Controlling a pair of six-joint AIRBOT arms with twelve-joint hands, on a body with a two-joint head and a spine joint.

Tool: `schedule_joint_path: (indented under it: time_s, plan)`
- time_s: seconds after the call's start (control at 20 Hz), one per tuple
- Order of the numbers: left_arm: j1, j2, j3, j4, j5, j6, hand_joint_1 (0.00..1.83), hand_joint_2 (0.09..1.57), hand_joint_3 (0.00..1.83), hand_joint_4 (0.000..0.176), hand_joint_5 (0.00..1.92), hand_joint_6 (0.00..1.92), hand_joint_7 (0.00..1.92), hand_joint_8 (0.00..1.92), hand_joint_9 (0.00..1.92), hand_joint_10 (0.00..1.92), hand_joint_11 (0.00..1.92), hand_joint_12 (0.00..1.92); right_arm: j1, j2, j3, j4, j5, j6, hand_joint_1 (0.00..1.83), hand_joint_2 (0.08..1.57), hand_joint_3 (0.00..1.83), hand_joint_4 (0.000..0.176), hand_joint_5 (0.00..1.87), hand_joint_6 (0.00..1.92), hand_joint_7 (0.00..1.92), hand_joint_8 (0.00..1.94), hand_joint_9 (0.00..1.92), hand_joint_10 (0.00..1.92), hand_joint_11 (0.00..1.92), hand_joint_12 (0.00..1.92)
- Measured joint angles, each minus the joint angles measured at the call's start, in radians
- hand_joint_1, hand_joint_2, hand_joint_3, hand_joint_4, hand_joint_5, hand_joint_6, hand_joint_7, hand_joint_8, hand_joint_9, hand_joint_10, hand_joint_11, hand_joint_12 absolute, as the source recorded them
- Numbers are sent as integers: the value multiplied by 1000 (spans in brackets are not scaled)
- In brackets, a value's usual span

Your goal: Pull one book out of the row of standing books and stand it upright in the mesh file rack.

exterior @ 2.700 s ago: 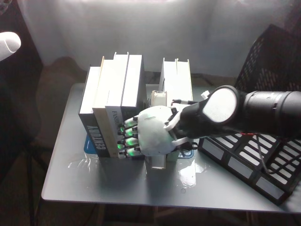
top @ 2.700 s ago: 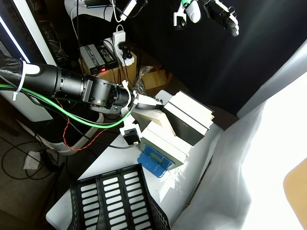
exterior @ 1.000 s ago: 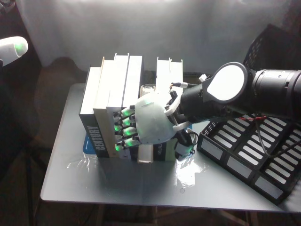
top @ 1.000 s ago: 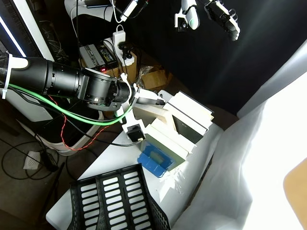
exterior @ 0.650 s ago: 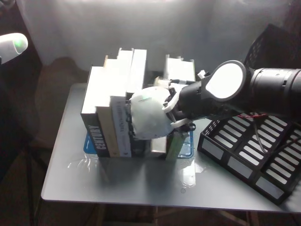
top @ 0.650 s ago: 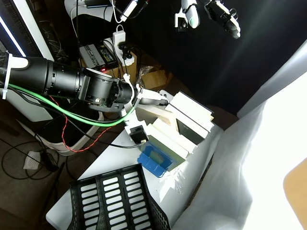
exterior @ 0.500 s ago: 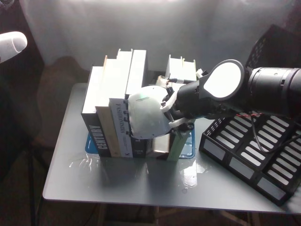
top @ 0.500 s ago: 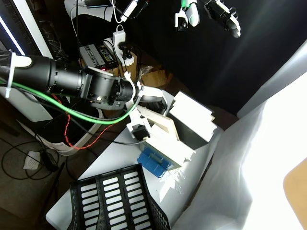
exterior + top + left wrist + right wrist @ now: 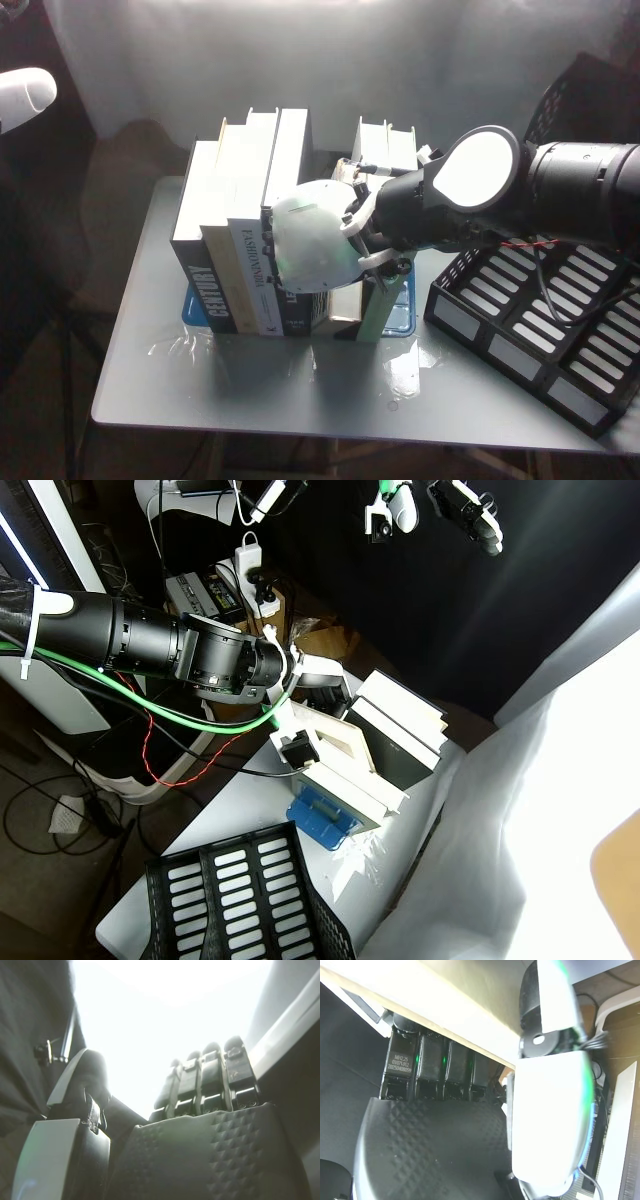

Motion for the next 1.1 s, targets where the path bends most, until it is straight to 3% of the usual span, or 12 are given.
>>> schedule_joint_path:
  time_s: [0.1,0.15,0.2,0.25,0.3,0.35,0.4,0.55,0.75,0.9,0.95,1.1]
  plan:
    - [0,0,0,-1,0,0,454,1376,0,47,18,2,0,0,0,0,0,0,0,0,0,0,0,0,1373,1105,4,0,903,1151,1067,737,920,1235,654,1679]
    - [0,0,0,-1,0,0,507,1369,0,43,3,47,0,0,30,15,0,714,0,0,0,0,1,0,1373,1107,2,0,901,1165,1064,732,921,1235,664,1679]
    - [0,0,0,-1,0,0,507,1369,0,43,3,47,0,0,30,15,0,714,0,0,-1,0,1,0,1373,1107,2,0,901,1165,1064,732,921,1235,664,1679]
    - [0,0,0,-1,-1,0,409,1377,2,48,23,11,0,0,0,0,0,307,2,5,-11,-4,5,-2,1372,1107,1,0,902,1153,1074,732,910,1234,674,1656]
    - [0,0,0,-1,0,0,422,1379,4,47,17,7,0,0,0,0,0,61,4,10,-19,-4,13,-2,1375,1100,0,0,918,1126,1100,695,922,1210,711,1626]
    - [0,0,0,-3,0,0,426,1383,5,46,19,7,0,0,0,0,0,11,6,12,-25,-4,16,-2,1377,1097,0,0,916,1093,1097,699,946,1214,740,1635]
    - [0,0,0,-5,-2,0,444,1382,4,41,26,9,0,0,0,0,0,1,10,15,-33,-10,23,-2,1376,1108,3,0,875,1069,1075,817,914,1282,738,1701]
    - [0,0,0,-17,-6,0,448,1382,3,40,27,9,0,0,0,0,0,0,30,56,-80,-10,63,10,1376,1111,4,0,867,1065,1069,841,907,1297,737,1715]
    - [0,0,-5,-20,-6,0,406,1380,2,43,8,3,0,0,0,0,44,22,68,117,-128,-5,105,62,1382,1087,0,0,964,1007,1109,697,933,1230,651,1678]
    - [0,-1,-6,-20,-5,0,410,1380,0,52,8,1,0,0,0,0,0,583,99,150,-161,-6,127,93,1388,1070,0,0,1010,913,1135,635,976,1212,704,1695]
    - [0,-1,-6,-21,-5,0,422,1376,0,46,8,0,0,0,0,0,0,116,106,159,-170,-7,137,105,1376,1112,12,0,890,1001,1022,874,915,1352,737,1793]
    - [-6,-7,-6,-25,-1,0,394,1387,4,27,18,4,0,0,0,0,0,0,124,194,-187,1,149,125,1365,1149,2,0,809,1202,949,962,863,1376,624,1769]
